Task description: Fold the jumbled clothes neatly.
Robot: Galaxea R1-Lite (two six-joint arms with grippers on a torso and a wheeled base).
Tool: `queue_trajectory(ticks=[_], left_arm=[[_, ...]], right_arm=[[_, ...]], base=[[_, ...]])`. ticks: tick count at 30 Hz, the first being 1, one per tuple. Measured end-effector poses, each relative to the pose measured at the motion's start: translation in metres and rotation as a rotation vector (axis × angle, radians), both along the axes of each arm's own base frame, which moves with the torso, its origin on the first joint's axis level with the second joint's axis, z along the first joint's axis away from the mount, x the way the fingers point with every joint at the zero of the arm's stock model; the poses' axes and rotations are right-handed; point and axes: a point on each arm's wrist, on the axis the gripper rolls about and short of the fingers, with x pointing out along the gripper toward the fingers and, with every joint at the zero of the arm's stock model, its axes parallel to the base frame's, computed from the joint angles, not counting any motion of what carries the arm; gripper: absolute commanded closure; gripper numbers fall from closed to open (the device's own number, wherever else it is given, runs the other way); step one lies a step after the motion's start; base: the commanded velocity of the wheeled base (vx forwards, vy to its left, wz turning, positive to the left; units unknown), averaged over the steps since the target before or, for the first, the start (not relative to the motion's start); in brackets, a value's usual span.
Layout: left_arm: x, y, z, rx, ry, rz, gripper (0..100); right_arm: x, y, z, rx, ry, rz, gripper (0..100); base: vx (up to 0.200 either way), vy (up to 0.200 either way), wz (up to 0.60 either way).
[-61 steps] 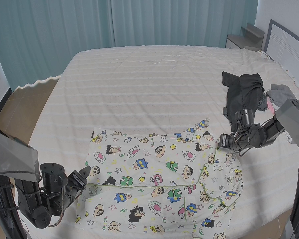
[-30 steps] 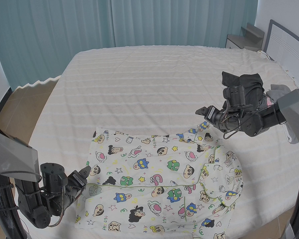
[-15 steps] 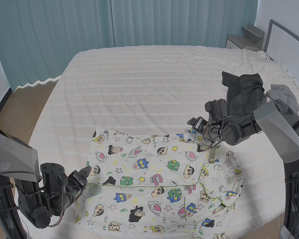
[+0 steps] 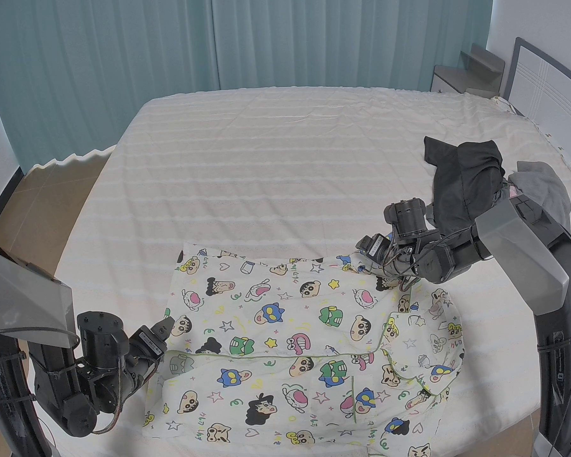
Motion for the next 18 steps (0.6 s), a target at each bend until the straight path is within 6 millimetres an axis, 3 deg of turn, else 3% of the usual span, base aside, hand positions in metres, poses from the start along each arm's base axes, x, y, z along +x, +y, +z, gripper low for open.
queue_trajectory(ticks=[11,18], left_arm=[[0.000,0.000,-0.002,0.004,0.007,0.000,0],[0.001,0.000,-0.004,0.006,0.013,0.001,0]], right_arm=[[0.001,0.006,-0.002,0.005,-0.002,0.017,0],[0.013,0.015,0.001,0.017,-0.019,0.023,0]], base=[[0.000,0.000,0.00],[0.000,0.000,0.00]])
